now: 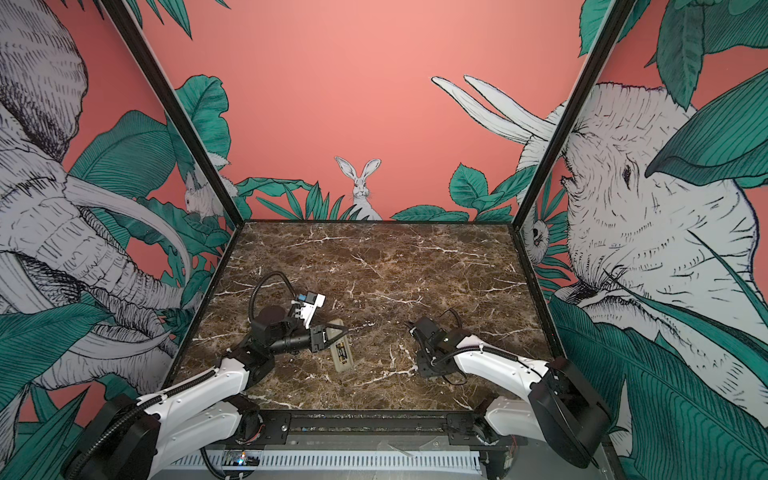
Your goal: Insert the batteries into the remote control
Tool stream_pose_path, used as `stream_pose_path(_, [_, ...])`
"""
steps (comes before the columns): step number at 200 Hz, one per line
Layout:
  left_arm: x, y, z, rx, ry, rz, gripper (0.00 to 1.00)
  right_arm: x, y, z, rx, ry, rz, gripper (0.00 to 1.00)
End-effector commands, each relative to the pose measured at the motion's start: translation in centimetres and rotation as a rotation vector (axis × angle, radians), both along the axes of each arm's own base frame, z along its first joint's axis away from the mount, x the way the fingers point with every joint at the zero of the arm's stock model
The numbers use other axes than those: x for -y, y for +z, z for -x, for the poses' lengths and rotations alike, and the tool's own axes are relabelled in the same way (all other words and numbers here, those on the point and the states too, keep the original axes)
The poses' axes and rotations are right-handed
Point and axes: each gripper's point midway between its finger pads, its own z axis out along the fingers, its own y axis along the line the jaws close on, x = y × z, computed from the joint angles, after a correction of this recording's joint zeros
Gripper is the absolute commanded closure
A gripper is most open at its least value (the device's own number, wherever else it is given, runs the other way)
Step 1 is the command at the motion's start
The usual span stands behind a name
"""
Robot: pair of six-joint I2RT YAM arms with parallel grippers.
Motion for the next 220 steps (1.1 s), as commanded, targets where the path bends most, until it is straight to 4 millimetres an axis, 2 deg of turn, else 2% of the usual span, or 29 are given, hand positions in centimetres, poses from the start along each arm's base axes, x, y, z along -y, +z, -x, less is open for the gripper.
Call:
stream_pose_path(1, [0.0, 0.7, 0.2, 0.023, -0.007, 0.022, 1.00, 1.0, -0.4, 0.6, -0.026, 0.004, 0.050, 0.62])
stream_pose_path(59, [0.0, 0.7, 0.2, 0.024, -0.007, 0.022, 1.00, 0.0, 1.1, -0.4, 0.016, 0.024, 0.024, 0.60])
stream_pose_path(220, [0.0, 0.6, 0.2, 0.023, -0.007, 0.020, 1.00, 0.1, 0.1, 0.1, -0.009, 0.018, 0.027, 0.66])
